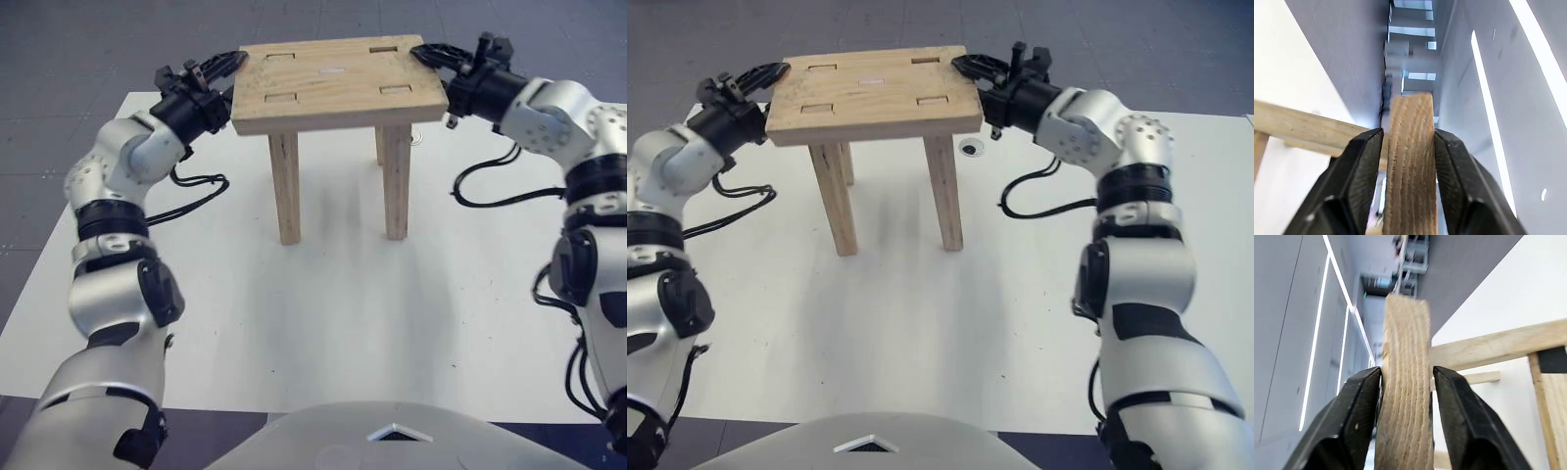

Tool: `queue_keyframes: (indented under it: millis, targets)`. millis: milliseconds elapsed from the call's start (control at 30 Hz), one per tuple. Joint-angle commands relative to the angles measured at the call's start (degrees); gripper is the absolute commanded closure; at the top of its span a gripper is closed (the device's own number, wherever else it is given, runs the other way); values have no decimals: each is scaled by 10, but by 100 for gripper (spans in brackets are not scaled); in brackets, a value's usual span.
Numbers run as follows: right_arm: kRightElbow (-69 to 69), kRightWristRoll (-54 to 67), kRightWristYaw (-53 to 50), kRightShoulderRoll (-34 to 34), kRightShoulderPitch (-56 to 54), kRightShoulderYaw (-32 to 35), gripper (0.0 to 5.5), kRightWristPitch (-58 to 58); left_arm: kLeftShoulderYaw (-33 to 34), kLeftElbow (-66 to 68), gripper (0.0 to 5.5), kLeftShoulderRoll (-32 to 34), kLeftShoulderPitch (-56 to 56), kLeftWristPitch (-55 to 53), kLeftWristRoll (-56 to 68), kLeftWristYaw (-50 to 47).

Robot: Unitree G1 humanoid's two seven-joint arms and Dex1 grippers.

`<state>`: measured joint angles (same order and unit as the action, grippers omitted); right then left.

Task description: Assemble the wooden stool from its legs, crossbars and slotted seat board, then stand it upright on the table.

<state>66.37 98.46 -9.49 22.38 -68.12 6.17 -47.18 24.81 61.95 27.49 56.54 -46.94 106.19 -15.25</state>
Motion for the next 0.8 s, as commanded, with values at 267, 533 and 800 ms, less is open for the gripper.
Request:
queue_keyframes:
  millis: [267,533,800]
  targets:
    - [11,-209,134,45,-9,147,267,-48,132,7,296,58,0,-57,-151,23]
    - [-256,-439,182,39,-13,56,247,52,-5,-441,293,34,-21,39,-381,92]
    - [-315,-685,238,-76,-83,-65,247,284,-216,-358,293,-35,114,244,-727,196]
